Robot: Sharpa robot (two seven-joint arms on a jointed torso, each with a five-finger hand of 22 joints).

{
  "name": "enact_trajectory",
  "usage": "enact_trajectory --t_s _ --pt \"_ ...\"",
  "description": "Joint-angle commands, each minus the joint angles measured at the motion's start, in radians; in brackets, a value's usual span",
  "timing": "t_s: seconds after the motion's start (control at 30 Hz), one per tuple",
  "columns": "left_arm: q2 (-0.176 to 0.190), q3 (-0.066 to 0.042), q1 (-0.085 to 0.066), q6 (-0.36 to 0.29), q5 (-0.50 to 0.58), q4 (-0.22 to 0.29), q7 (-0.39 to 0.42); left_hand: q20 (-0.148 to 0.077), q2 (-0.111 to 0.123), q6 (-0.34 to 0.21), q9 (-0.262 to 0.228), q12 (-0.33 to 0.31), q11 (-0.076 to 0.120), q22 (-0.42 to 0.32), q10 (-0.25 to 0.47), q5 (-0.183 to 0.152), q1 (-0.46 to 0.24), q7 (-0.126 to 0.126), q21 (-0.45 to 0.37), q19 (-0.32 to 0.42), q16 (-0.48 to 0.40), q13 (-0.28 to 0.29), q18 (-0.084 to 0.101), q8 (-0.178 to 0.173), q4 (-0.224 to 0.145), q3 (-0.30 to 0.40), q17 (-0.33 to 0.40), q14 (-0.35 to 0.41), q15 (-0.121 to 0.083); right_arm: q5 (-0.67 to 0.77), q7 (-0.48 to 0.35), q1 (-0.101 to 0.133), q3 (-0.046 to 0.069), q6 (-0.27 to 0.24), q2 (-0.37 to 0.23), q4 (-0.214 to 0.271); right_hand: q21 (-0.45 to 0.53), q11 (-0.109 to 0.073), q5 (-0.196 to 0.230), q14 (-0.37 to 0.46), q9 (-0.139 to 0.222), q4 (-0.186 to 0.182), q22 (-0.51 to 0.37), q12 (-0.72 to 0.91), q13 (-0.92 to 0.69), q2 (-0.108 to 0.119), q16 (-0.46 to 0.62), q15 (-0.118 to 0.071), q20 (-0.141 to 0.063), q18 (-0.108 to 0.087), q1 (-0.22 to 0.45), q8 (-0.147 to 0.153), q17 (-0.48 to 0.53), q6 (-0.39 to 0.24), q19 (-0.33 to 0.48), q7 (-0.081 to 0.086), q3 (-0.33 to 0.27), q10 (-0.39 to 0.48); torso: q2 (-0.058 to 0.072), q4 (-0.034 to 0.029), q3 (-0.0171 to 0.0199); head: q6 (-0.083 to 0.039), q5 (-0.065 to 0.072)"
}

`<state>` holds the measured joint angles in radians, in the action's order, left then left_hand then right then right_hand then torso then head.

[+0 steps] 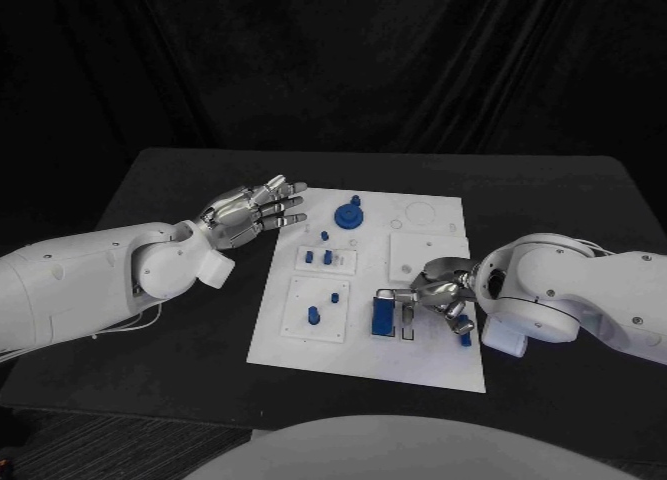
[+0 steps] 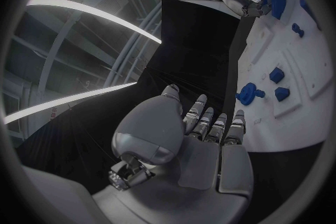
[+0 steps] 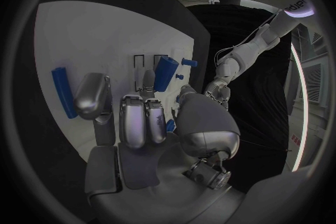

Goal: Assemble the parts on the task board

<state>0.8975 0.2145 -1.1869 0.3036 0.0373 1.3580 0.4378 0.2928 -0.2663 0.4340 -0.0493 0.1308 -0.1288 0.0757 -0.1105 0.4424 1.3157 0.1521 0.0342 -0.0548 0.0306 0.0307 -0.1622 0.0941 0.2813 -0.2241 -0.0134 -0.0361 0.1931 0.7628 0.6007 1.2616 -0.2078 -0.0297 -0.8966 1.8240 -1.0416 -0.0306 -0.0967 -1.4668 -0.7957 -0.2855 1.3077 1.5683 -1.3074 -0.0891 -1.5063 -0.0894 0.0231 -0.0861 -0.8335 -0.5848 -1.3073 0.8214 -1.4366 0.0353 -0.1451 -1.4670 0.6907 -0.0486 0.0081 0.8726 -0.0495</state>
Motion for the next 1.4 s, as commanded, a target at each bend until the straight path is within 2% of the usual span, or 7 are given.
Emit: enact_trajectory --t_s 0.03,0.27,0.5,0.6,0.67,0.93,1.4 --pt "-0.001 -0.001 0.003 0.022 0.001 0.000 0.006 0.001 0.000 0.003 -0.002 0.005 -0.006 -0.001 -0.004 0.006 0.007 0.003 0.004 -0.005 0.006 0.001 0.003 0.004 -0.003 0.001 -0.002 -0.005 0.003 0.002 0.005 0.002 0.000 -0.022 -0.002 0.003 0.004 -0.009 -0.006 -0.077 -0.014 0.000 0.127 0.003 -0.263 -0.012 0.003 -0.010 -0.010 -0.013 -0.001 -0.014 -0.117 -0.010 0.000 0.000 -0.011 -0.104 0.000 0.0000 0.0000 0.000 -0.002" --pt "-0.002 -0.001 0.005 0.023 0.001 -0.002 0.005 0.001 0.000 0.002 -0.002 0.006 -0.006 -0.001 -0.004 0.006 0.007 0.003 0.004 -0.005 0.006 0.001 0.003 0.004 -0.004 0.001 -0.002 -0.005 0.003 0.002 -0.028 0.004 0.000 -0.042 -0.009 0.006 0.006 -0.017 -0.026 -0.077 -0.081 0.005 0.128 0.003 -0.263 -0.035 0.003 -0.016 -0.016 -0.013 -0.026 -0.078 -0.118 -0.025 -0.002 -0.009 -0.043 -0.104 0.000 0.0000 0.0000 0.000 -0.003" --pt "-0.001 -0.001 0.006 0.024 0.001 -0.002 0.004 0.001 -0.001 0.003 -0.002 0.007 -0.007 -0.001 -0.005 0.009 0.009 0.003 0.004 -0.005 0.007 0.001 0.004 0.005 -0.005 0.003 -0.002 -0.005 0.003 0.088 -0.149 0.003 0.000 -0.068 -0.027 0.031 -0.004 -0.021 -0.125 -0.080 -0.147 0.105 0.133 0.003 -0.263 -0.039 -0.004 -0.020 -0.020 -0.010 -0.176 -0.131 -0.130 -0.076 -0.006 -0.012 -0.023 -0.104 0.000 0.0000 -0.0001 0.000 -0.005" --pt "-0.001 -0.001 0.007 0.024 0.001 -0.003 0.004 0.001 -0.001 0.004 -0.002 0.008 -0.008 -0.001 -0.005 0.012 0.011 0.004 0.004 -0.005 0.007 0.001 0.004 0.006 -0.007 0.004 -0.002 -0.006 0.003 0.209 -0.172 0.003 0.000 -0.051 -0.031 0.049 -0.026 -0.020 -0.094 -0.083 -0.189 0.172 0.139 0.003 -0.263 -0.018 -0.014 -0.020 -0.020 -0.007 -0.252 -0.175 -0.148 -0.105 -0.012 -0.013 -0.007 -0.104 0.000 -0.0001 0.0000 0.000 -0.003" --pt "-0.001 -0.001 0.007 0.025 0.001 -0.004 0.004 0.001 -0.001 0.003 -0.002 0.008 -0.008 -0.001 -0.005 0.013 0.013 0.004 0.004 -0.006 0.008 0.001 0.004 0.006 -0.008 0.005 -0.002 -0.006 0.003 0.270 -0.173 0.003 0.000 -0.034 -0.032 0.058 -0.025 -0.021 -0.086 -0.083 -0.201 0.178 0.139 0.003 -0.263 -0.012 -0.014 -0.020 -0.020 -0.007 -0.258 -0.187 -0.149 -0.108 -0.012 -0.012 -0.008 -0.104 0.000 0.0000 -0.0001 0.000 -0.001" --pt "-0.001 -0.001 0.008 0.026 0.001 -0.005 0.003 0.001 -0.001 0.004 -0.002 0.008 -0.008 -0.001 -0.005 0.015 0.014 0.004 0.004 -0.006 0.008 0.001 0.004 0.006 -0.009 0.005 -0.002 -0.006 0.003 0.370 -0.158 -0.004 0.000 0.016 -0.025 0.066 -0.036 -0.037 0.010 -0.082 -0.368 0.180 0.141 0.003 -0.263 0.019 -0.013 -0.032 -0.030 -0.005 -0.245 -0.356 -0.145 -0.083 -0.017 -0.034 -0.030 -0.104 0.000 -0.0001 0.0001 0.000 -0.001" --pt "-0.001 -0.001 0.009 0.028 0.001 -0.005 0.002 0.001 -0.001 0.003 -0.002 0.008 -0.009 -0.001 -0.005 0.018 0.015 0.004 0.004 -0.006 0.008 0.001 0.004 0.007 -0.011 0.007 -0.002 -0.006 0.003 0.389 -0.131 -0.019 0.000 0.053 -0.006 0.046 -0.034 -0.041 0.006 -0.081 -0.406 0.180 0.141 0.003 -0.263 0.019 -0.010 -0.036 -0.034 -0.005 -0.248 -0.391 -0.136 -0.061 -0.018 -0.038 -0.028 -0.104 0.000 0.0000 0.0000 0.000 -0.001"
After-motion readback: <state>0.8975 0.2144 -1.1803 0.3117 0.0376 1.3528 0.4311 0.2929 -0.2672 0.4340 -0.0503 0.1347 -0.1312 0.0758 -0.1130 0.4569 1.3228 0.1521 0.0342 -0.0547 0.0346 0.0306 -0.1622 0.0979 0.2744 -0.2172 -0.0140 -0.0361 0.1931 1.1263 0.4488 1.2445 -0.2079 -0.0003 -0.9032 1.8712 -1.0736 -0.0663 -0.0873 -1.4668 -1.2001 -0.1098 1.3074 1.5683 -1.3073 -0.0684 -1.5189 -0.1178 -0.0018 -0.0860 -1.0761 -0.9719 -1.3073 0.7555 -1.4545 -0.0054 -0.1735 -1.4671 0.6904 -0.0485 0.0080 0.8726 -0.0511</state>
